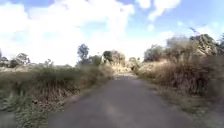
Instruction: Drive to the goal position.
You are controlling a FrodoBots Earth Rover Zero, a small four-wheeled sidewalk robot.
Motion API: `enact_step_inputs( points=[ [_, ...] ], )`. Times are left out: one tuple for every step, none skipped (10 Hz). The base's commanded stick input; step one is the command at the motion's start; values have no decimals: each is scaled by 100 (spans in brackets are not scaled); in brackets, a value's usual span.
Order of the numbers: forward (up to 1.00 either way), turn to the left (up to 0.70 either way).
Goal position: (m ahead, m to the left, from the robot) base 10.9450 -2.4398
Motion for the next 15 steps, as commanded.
enact_step_inputs(
  points=[
    [70, 0],
    [70, 0],
    [70, 0],
    [70, 0],
    [70, 0],
    [70, 0],
    [70, 0],
    [70, 0],
    [70, 0],
    [70, 0],
    [70, 0],
    [70, 0],
    [70, 0],
    [70, 0],
    [70, 0]
  ],
)
